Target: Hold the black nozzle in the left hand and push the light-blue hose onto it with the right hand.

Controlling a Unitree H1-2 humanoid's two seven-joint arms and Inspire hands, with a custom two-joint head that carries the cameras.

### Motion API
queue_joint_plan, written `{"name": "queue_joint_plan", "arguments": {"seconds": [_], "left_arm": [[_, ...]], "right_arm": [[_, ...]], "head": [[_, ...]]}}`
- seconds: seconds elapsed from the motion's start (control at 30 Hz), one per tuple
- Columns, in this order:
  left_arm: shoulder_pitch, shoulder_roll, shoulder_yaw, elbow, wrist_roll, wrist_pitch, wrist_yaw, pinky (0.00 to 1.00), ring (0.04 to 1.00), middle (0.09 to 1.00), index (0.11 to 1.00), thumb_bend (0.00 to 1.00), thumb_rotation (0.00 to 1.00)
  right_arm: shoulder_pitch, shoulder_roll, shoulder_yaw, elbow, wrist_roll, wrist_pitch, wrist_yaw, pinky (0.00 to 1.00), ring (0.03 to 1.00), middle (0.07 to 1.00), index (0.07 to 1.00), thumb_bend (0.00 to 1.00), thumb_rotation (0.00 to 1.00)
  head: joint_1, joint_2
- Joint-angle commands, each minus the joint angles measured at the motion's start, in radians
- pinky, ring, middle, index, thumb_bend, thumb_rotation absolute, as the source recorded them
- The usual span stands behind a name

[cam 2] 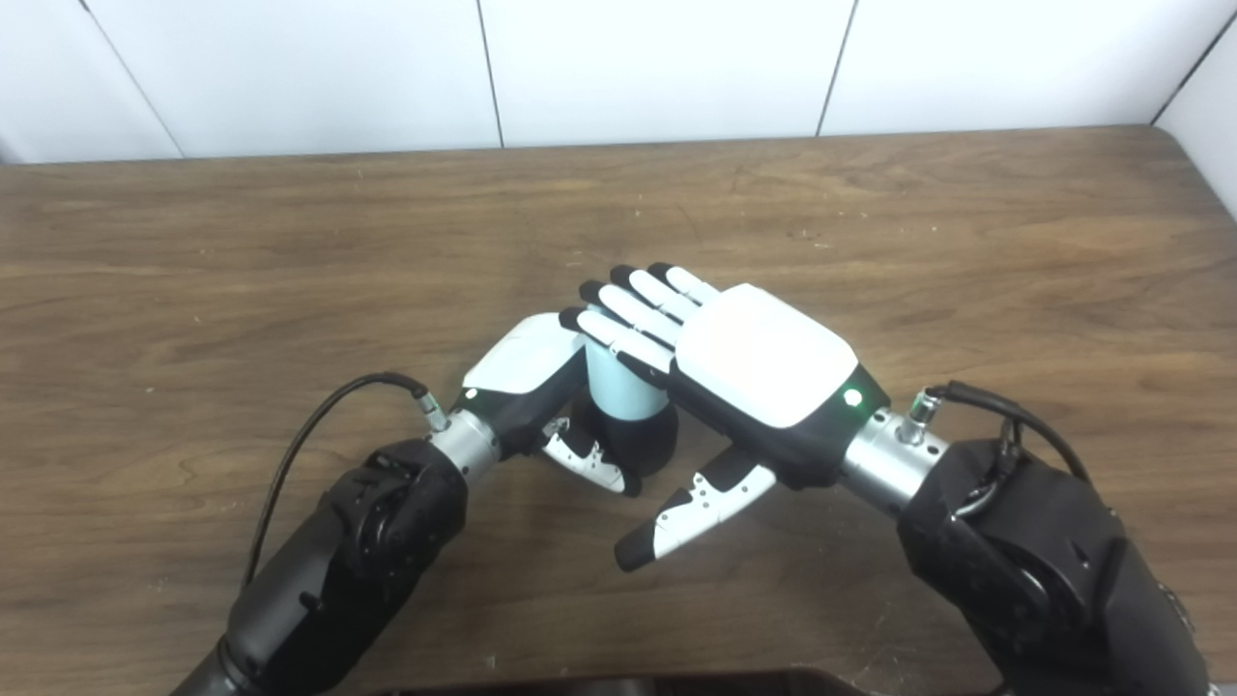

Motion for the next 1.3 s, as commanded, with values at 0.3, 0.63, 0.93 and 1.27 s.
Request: {"name": "queue_joint_plan", "arguments": {"seconds": [0.3, 0.63, 0.93, 1.27], "left_arm": [[0.049, 0.03, -0.03, 0.077, 0.026, 0.049, -0.093, 1.0, 0.79, 0.526, 0.443, 0.52, 0.0], [0.046, 0.03, -0.031, 0.075, 0.026, 0.049, -0.097, 1.0, 0.792, 0.529, 0.44, 0.52, 0.0], [0.042, 0.034, -0.028, 0.082, 0.013, 0.036, -0.097, 1.0, 0.8, 0.528, 0.44, 0.52, 0.0], [0.048, 0.029, -0.026, 0.082, 0.018, 0.047, -0.094, 1.0, 0.804, 0.527, 0.439, 0.52, 0.0]], "right_arm": [[0.046, -0.037, 0.064, 0.055, 0.014, -0.001, 0.147, 1.0, 1.0, 0.996, 0.967, 0.7, 1.0], [0.054, -0.039, 0.076, 0.058, 0.003, 0.005, 0.162, 1.0, 1.0, 0.995, 0.967, 0.71, 1.0], [0.062, -0.041, 0.08, 0.064, -0.004, 0.012, 0.169, 1.0, 1.0, 0.994, 0.97, 0.71, 1.0], [0.038, -0.043, 0.067, 0.05, 0.015, 0.04, 0.183, 1.0, 1.0, 0.993, 0.97, 0.71, 1.0]], "head": [[-0.004, 0.001], [-0.006, 0.004], [-0.007, 0.003], [-0.007, 0.002]]}}
